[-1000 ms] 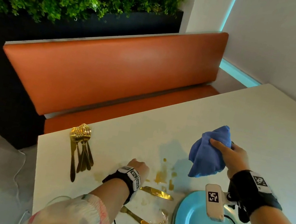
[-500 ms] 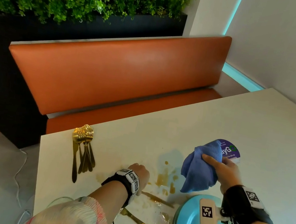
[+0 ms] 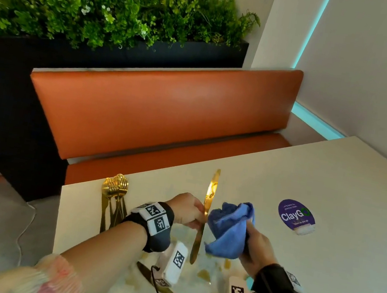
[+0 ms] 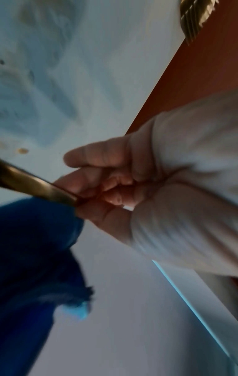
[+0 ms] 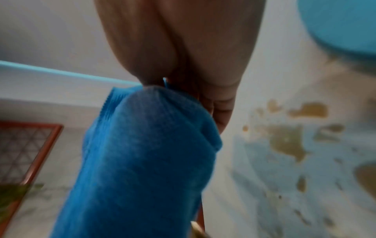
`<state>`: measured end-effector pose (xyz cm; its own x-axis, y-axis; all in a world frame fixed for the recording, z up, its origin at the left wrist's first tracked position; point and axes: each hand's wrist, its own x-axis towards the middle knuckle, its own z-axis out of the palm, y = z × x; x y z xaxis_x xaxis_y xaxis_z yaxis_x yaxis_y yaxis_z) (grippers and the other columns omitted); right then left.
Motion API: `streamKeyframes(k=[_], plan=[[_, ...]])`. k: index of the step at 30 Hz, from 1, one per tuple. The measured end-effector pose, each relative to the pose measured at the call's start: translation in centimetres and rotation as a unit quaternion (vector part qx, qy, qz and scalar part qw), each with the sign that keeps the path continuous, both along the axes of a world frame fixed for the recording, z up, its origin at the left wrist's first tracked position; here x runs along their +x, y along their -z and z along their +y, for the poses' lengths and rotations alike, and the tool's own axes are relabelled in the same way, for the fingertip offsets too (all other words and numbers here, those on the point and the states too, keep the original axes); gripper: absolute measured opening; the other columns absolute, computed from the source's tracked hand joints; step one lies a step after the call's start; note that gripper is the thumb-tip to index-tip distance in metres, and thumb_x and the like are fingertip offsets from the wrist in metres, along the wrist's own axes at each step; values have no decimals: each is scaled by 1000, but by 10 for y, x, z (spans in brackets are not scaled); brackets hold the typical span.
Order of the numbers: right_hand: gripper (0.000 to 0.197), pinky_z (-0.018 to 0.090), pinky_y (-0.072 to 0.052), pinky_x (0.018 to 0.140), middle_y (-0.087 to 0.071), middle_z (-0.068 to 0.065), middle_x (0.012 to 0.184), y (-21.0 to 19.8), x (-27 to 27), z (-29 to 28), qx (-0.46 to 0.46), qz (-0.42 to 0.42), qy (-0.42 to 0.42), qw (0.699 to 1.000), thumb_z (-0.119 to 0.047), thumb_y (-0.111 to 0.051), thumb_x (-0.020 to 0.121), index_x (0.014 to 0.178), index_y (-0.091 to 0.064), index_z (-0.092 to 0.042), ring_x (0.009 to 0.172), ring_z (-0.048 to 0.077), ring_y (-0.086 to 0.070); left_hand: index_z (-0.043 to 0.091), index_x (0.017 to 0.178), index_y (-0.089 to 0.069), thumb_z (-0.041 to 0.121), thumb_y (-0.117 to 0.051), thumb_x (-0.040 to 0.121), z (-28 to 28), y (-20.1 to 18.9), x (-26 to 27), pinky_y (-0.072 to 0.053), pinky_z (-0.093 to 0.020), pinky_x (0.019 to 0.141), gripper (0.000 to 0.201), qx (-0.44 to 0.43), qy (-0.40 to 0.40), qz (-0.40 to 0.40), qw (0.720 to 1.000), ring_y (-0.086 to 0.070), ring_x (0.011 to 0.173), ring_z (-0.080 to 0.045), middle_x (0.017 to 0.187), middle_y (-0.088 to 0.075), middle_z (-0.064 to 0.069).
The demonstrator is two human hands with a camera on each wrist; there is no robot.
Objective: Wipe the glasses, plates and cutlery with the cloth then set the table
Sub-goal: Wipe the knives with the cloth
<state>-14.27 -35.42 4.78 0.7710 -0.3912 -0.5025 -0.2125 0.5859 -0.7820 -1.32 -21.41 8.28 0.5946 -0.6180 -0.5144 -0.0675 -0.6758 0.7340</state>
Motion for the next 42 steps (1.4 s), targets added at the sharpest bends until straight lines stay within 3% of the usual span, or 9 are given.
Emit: streamKeyframes(k=[6,9,15,21,23,28,33,38,42], plan=[[22,29,-55,65,-69,12,87,-23,34,33,-167,18,-89,982,-2,-60,86,106,-62,5,77,26,-66,-4,87,-65,-1,-57,85,4,-12,-15,-54,-29,71,9,-3,19,-46,999,-61,75,-23,76,-61,-10],[15,34,-54,67,-66,14,81,-35,46,33,-219,52,-28,974,-17,-64,86,85,-64,-3,77,30,-63,-4,101,-66,-2,-59,82,7,-15,-13,-54,-29,75,21,-8,16,-56,998,-64,87,-29,94,-66,-20],[39,36,-49,72,-61,13,83,-64,65,5,-287,90,67,951,-41,-56,89,73,-56,-5,80,28,-57,-3,100,-66,1,-54,86,4,-30,-23,-57,-37,82,19,-78,13,-31,996,-65,79,-27,87,-65,-19],[31,46,-54,80,-68,23,86,-53,60,21,-343,74,-30,936,-29,-63,86,82,-63,2,89,38,-66,5,77,-61,-1,-52,84,0,-38,-14,-56,-44,87,14,-58,-9,-82,995,-65,84,-32,82,-59,-14],[26,45,-55,81,-68,18,87,-61,62,17,-341,71,-41,936,-30,-63,86,81,-62,-5,89,35,-66,14,68,-56,3,-54,85,2,-37,-15,-55,-42,88,21,-55,8,-79,995,-67,86,-31,80,-62,-12],[39,40,-50,79,-60,10,80,-83,76,-7,-311,73,64,945,-47,-53,89,75,-57,-11,79,27,-57,2,96,-67,12,-57,90,4,-37,-16,-57,-37,85,15,-82,32,-62,994,-67,81,-25,97,-69,-20],[36,54,-53,83,-67,29,86,-49,61,22,-347,67,-35,935,-35,-63,84,75,-63,-1,87,42,-65,3,89,-64,7,-53,86,-1,-36,-6,-56,-41,81,12,-59,26,-143,988,-64,84,-30,87,-64,-20],[37,47,-53,85,-67,18,82,-69,73,8,-333,63,24,941,-41,-57,87,70,-60,-10,86,37,-64,16,73,-56,14,-46,92,2,-30,-12,-46,-33,73,22,-90,-7,-120,989,-50,72,-20,80,-56,-9],[34,44,-53,85,-63,12,80,-87,76,-7,-324,41,66,943,-43,-56,88,70,-57,-15,85,32,-61,4,102,-69,24,-49,96,13,-31,-13,-49,-27,84,29,-65,5,-31,997,-58,73,-13,98,-69,-12]])
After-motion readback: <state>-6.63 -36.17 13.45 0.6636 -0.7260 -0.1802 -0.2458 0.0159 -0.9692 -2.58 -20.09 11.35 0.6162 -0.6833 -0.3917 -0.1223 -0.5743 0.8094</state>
